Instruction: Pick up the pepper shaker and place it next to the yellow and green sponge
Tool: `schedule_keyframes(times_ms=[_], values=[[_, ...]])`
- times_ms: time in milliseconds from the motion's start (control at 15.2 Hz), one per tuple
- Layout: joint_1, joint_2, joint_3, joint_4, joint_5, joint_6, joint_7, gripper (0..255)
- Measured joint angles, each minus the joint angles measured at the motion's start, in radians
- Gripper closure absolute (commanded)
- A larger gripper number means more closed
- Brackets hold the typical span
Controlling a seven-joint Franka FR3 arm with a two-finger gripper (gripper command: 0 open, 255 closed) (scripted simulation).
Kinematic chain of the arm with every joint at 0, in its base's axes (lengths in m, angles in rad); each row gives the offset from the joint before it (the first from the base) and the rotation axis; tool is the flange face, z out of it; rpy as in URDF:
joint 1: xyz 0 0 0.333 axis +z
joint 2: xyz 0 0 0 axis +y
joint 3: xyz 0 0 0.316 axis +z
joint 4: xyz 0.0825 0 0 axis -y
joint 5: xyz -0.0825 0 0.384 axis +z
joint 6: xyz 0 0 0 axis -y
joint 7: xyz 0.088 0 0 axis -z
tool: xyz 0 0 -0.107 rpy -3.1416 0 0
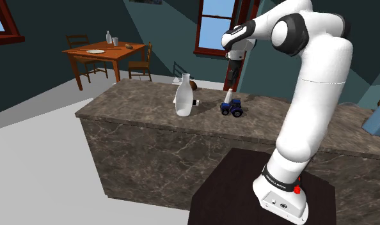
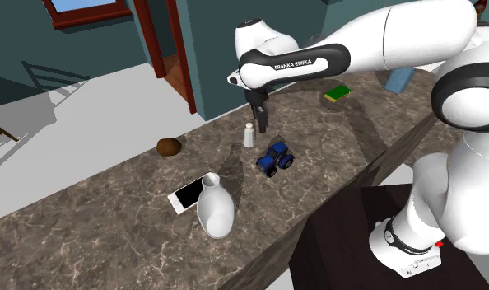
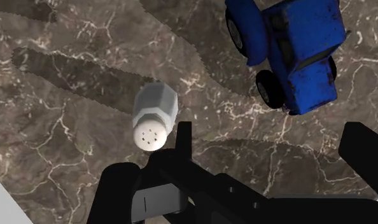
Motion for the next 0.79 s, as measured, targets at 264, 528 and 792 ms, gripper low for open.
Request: schedule_keyframes(times_ms=[264, 528, 792], values=[[-0.069, 0.175, -0.001, 0.163, 0.067, -0.027, -0.091, 0], [-0.124, 0.290, 0.009, 0.269, 0.107, -0.040, -0.141, 0], [-0.127, 0.306, 0.013, 0.232, 0.115, 0.010, -0.150, 0]])
